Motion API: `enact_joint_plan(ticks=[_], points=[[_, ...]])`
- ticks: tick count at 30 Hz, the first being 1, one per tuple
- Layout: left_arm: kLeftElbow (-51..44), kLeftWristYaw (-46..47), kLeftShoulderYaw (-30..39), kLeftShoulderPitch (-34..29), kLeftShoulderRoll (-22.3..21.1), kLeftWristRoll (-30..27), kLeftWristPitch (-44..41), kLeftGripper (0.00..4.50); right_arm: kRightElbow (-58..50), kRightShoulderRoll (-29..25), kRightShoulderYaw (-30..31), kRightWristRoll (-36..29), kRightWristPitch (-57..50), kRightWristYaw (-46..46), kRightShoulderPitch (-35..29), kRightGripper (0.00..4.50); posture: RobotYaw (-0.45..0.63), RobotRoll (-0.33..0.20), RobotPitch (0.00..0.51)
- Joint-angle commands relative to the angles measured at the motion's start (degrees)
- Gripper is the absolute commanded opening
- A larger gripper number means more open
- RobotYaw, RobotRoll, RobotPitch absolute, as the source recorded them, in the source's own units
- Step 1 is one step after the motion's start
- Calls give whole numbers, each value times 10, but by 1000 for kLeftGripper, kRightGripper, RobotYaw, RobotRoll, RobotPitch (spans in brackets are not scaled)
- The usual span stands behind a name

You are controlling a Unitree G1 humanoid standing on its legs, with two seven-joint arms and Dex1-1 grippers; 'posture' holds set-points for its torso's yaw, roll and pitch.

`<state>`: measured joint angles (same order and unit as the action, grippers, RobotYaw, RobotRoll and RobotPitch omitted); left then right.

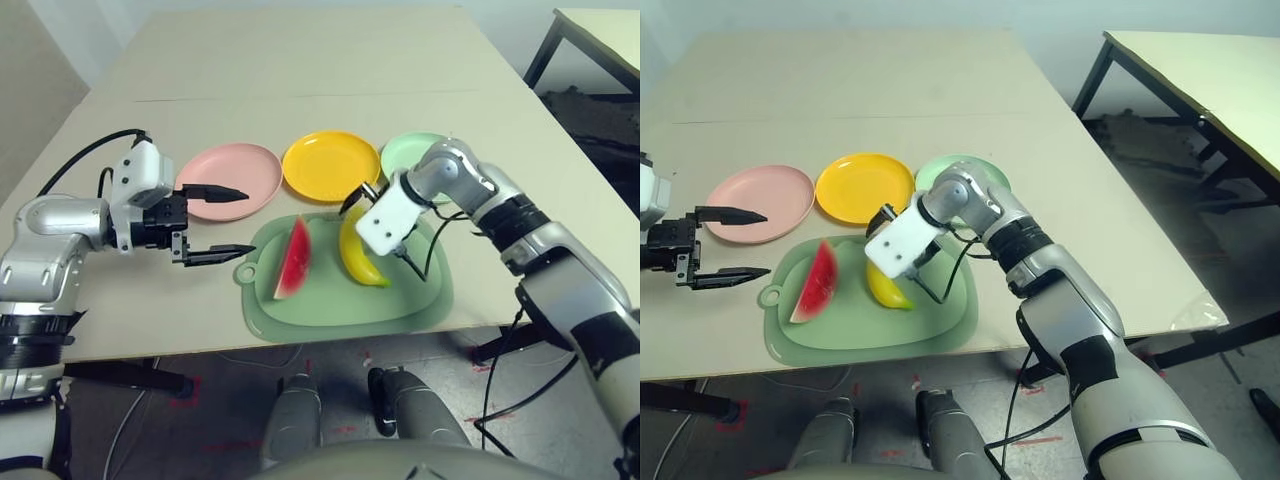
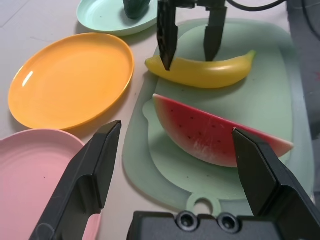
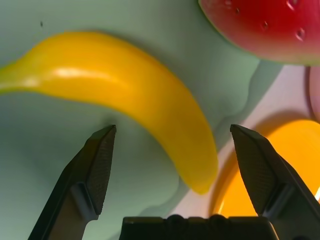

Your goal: Place the fruits into color-matched plates.

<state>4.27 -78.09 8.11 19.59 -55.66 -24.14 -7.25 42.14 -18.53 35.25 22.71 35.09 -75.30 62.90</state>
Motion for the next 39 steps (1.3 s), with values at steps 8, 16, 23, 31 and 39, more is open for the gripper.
enact_joint_plan(ticks=[8, 16, 23, 31, 39], points=[[8, 10, 25, -7, -20, 4, 19, 4500, -40, -65, 30, 12, -36, -76, -51, 1602, 116, 0, 127], [17, 6, 21, 0, -17, 5, 18, 4500, -42, -82, -13, -29, -72, -79, 3, 1482, 90, 0, 120], [17, 15, 18, 23, -6, -15, -30, 4500, 140, 14, -45, -1, -85, 105, 113, 1481, 76, 0, 117], [-15, -6, 24, -7, -14, -27, -46, 4500, 305, 98, -18, 80, -107, 319, 156, 1481, 97, 0, 124], [-42, -17, 37, -37, -22, -44, -54, 4500, 352, 125, -44, 90, -199, 414, 173, 1481, 114, 0, 139]])
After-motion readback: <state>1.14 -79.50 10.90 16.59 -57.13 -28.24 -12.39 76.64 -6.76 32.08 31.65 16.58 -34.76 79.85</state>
